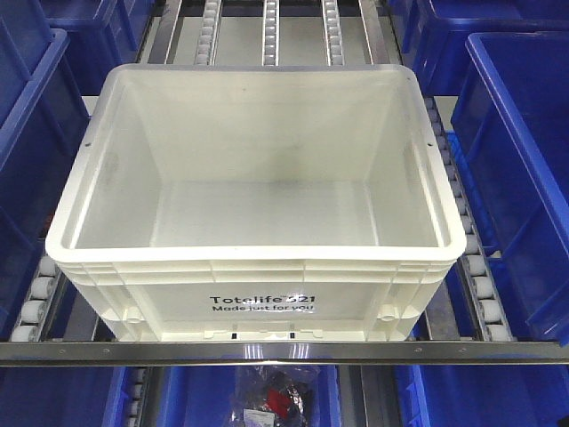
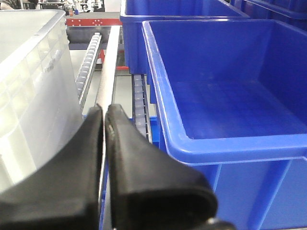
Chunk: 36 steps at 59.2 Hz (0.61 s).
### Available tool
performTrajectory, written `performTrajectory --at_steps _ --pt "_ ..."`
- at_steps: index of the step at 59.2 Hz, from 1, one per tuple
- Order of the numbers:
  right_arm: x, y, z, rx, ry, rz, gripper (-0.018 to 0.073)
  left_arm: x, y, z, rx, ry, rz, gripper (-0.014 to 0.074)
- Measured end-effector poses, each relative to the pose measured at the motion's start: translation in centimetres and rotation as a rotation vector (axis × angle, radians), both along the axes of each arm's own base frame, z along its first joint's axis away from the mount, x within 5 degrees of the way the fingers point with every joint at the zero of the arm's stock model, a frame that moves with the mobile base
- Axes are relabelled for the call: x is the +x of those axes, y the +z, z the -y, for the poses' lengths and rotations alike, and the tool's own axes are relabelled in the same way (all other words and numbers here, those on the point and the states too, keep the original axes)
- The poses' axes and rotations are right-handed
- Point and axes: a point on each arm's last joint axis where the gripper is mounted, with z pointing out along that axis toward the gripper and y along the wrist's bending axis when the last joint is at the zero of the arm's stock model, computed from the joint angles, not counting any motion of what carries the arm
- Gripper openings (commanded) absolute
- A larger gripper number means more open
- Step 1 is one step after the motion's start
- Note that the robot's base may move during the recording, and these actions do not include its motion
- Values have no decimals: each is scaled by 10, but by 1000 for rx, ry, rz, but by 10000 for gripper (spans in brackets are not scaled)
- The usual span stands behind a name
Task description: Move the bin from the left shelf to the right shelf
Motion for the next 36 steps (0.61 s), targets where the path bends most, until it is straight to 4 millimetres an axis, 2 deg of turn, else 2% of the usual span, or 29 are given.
performTrajectory --at_steps 36 --pt "0 0 0 0 0 0 -8 0 0 0 0 0 0 -6"
